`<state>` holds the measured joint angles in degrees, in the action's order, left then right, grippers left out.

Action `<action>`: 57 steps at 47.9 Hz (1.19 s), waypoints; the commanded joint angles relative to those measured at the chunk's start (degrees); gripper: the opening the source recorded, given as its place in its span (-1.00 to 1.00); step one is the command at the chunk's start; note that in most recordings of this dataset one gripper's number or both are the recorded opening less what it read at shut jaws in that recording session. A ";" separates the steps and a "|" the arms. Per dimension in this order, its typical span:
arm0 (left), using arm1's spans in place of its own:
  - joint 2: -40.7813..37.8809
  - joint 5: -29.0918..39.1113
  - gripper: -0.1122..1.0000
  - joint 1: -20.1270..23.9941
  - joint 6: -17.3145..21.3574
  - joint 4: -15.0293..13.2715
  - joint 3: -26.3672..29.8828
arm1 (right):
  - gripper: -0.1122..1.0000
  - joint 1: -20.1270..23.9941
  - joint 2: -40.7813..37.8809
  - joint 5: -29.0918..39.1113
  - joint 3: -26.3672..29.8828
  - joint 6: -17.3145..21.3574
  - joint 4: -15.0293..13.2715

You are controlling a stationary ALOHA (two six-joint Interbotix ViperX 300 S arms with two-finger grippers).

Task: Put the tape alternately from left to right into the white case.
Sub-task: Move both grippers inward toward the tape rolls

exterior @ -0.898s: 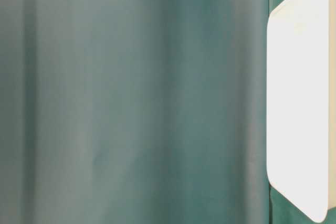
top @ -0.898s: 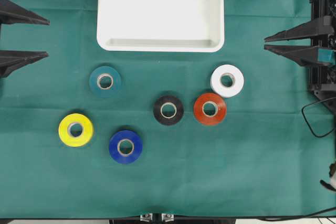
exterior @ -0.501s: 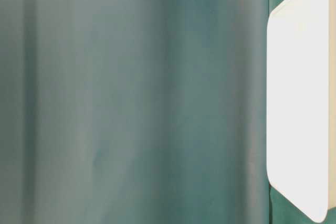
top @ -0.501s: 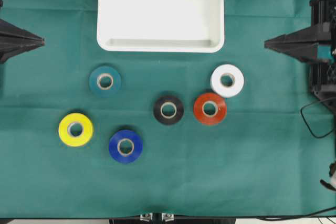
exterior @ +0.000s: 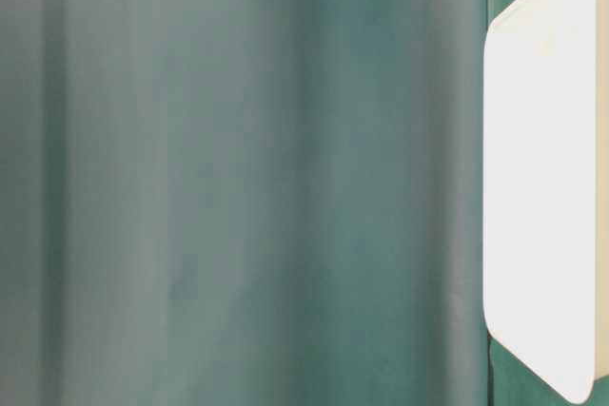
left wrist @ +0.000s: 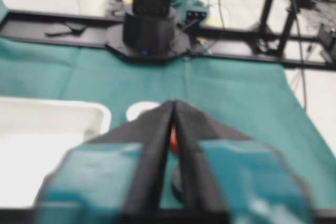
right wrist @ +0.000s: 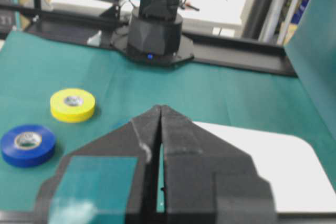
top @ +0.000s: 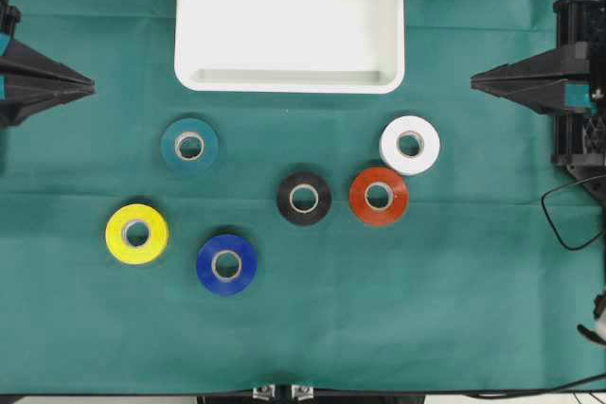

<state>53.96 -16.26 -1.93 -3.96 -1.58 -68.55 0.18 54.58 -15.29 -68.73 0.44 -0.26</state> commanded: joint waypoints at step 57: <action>-13.01 11.16 0.73 -0.26 -0.09 0.00 8.44 | 0.70 -0.18 -12.13 5.71 7.65 3.69 0.00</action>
<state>42.19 -5.63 -2.02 -4.04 -1.58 -62.49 0.00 44.38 -9.76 -63.54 4.04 -0.26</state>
